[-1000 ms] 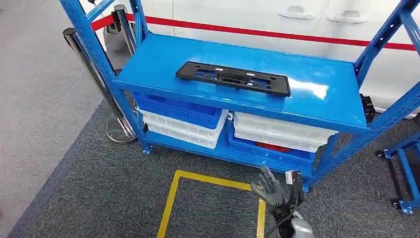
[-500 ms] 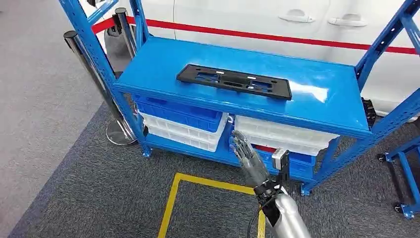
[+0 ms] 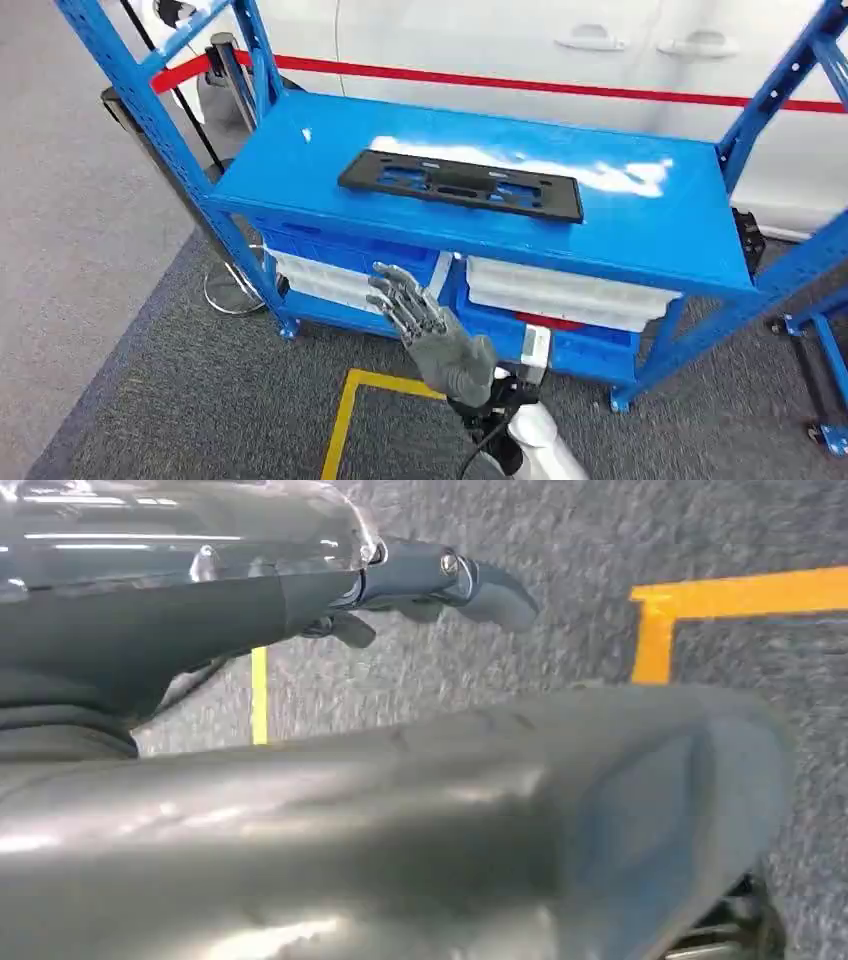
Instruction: Take the parts from the cabinet and place them on the table.
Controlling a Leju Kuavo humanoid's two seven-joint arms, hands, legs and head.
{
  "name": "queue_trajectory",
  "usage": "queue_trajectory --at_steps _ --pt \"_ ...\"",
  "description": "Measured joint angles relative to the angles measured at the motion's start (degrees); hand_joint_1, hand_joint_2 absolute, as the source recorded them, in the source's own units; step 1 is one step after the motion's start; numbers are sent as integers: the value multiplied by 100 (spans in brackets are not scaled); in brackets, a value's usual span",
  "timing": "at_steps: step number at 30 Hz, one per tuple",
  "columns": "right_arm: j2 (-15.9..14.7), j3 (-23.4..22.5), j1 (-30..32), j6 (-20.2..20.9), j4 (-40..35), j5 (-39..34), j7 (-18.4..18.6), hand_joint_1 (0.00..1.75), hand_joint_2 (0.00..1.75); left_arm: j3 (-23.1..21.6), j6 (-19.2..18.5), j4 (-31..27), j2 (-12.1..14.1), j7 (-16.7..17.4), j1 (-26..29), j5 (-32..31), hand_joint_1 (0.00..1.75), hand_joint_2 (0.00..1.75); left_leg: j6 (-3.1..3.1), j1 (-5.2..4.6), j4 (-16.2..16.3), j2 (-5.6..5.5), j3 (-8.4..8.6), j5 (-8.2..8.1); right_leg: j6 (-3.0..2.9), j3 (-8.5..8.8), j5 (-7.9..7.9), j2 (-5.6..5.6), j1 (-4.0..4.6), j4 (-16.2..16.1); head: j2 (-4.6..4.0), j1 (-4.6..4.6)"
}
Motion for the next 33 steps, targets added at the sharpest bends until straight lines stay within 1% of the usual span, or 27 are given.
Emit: queue_trajectory --at_steps 1,3,4,5,6,8,9,10,11,12,13,14,15,16,17,19,20,21,23,25,26,27,28,29,30,31,33 --pt "0 90 25 4 -79 -35 0 0 0 2 22 0 -15 -4 -33 -28 0 0 58 -2 -164 -4 75 -172 32 -11 -13 -9 -4 -35 2 -15" --pt "2 198 37 20 -185 -59 -15 0 0 9 39 0 -15 -2 -26 -39 0 0 146 9 -202 -11 117 -251 114 57 55 -21 13 -40 2 2" --pt "2 234 35 20 -234 -65 -17 0 0 11 50 0 -20 -2 -23 -41 0 0 177 32 -266 -24 235 -270 143 59 79 -22 9 51 2 -9" --pt "0 268 35 24 -266 -68 -19 0 0 13 50 4 -24 -7 -4 -41 0 0 208 38 -335 -27 343 -299 152 -72 145 -33 -5 344 2 16" --pt "0 299 34 26 -284 -70 -24 0 0 13 50 13 -26 -4 -4 -44 0 0 240 39 -384 -25 435 -340 146 -335 139 -32 -4 768 2 16" --pt "-15 334 63 24 -286 -72 -24 0 0 17 48 22 -37 -2 -3 -76 0 0 257 36 -419 -27 594 -435 155 -943 -197 -33 15 1514 2 18" --pt "-20 341 83 26 -293 -72 -26 0 0 20 48 22 -37 2 0 -81 0 0 267 29 -422 -36 690 -501 157 -1199 -439 -33 25 1708 2 26" --pt "-20 347 90 26 -301 -72 -24 0 0 22 48 22 -37 15 0 -87 0 0 270 22 -422 -50 793 -578 144 -1356 -559 -33 33 1703 2 22" --pt "-20 354 90 26 -317 -72 -24 0 0 24 50 22 -37 31 -4 -92 0 0 268 12 -422 -68 897 -645 141 -1431 -534 -33 39 1565 0 29" --pt "-20 362 95 26 -332 -72 -22 0 0 24 48 22 -37 39 -9 -92 0 0 263 -3 -422 -83 1028 -739 105 -1445 -312 -32 56 1244 0 24" --pt "-20 369 98 26 -343 -72 -15 0 0 26 48 22 -39 42 -13 -92 0 0 256 -19 -423 -86 1145 -823 51 -1427 101 -32 95 865 2 31" --pt "-20 376 107 26 -345 -70 -9 0 0 28 48 22 -44 44 -4 -94 0 0 255 -27 -431 -84 1226 -919 -34 -1427 784 -30 132 429 0 28" --pt "-31 380 145 26 -341 -65 2 0 0 31 37 57 -70 52 -3 -98 0 0 228 -50 -365 -93 1334 -1008 -68 -1498 1186 12 185 296 0 17" --pt "-42 393 159 22 -347 -67 22 0 0 33 33 59 -74 52 -22 -100 0 0 183 -50 -398 -126 1299 -1092 -90 -1438 1006 26 186 330 0 18" --pt "-37 395 157 17 -377 -48 43 0 0 33 30 59 -70 57 -40 -98 0 0 166 -42 -460 -122 1391 -1166 -106 -1399 1014 27 197 334 0 13" --pt "-22 417 117 22 -433 -50 39 0 0 35 15 59 -70 48 -58 -122 0 0 116 -56 -393 -112 1530 -1089 -204 -1231 889 43 173 223 0 11" --pt "2 439 123 22 -463 -50 42 0 0 35 17 57 -61 44 -85 -124 0 0 99 -55 -309 -78 1532 -1122 -192 -1081 886 36 120 166 4 11" --pt "0 441 122 22 -476 -52 42 0 0 33 17 59 -72 37 -94 -124 0 0 51 -54 -12 -47 1401 -1120 -208 -963 807 30 108 132 0 -2" --pt "9 463 121 22 -478 -48 46 0 0 35 17 59 -72 37 -112 -124 0 0 -29 13 876 -36 762 -1377 -214 -801 667 1 101 121 0 -28" --pt "11 478 120 20 -481 -50 66 0 0 44 20 59 -70 39 -82 -120 0 0 -87 69 1330 -30 242 -1643 -206 -637 519 11 84 123 2 -37" --pt "15 483 121 20 -481 -57 99 0 0 48 26 59 -63 42 -64 -120 0 0 -107 87 1272 -27 112 -1620 -193 -533 438 30 69 122 2 -48" --pt "20 487 119 20 -481 -68 120 0 0 50 26 59 -61 42 -53 -120 0 0 -114 101 1031 -25 58 -1464 -170 -408 343 46 52 122 0 -41" --pt "24 489 118 20 -481 -74 138 0 0 50 26 59 -61 42 -47 -120 0 0 -112 109 681 -21 62 -1193 -149 -279 246 47 37 120 0 -46" --pt "31 491 116 20 -483 -76 149 0 0 52 26 59 -61 42 -42 -120 0 0 -102 111 234 -10 68 -668 -121 -135 135 41 30 118 0 -44" --pt "31 494 117 20 -478 -81 153 0 0 59 26 79 -61 44 14 -120 0 0 -76 102 -77 12 -8 -6 -90 -55 61 39 39 139 0 -46" --pt "24 498 134 20 -465 -87 166 0 0 66 26 83 -61 44 -9 -120 0 0 -44 60 -27 14 31 -222 -38 -16 14 92 39 136 0 -44" --pt "41 496 97 2 -472 -255 305 0 0 68 22 83 -59 63 -38 -124 0 0 53 46 0 -7 73 -219 60 37 -73 70 38 70 0 -37"
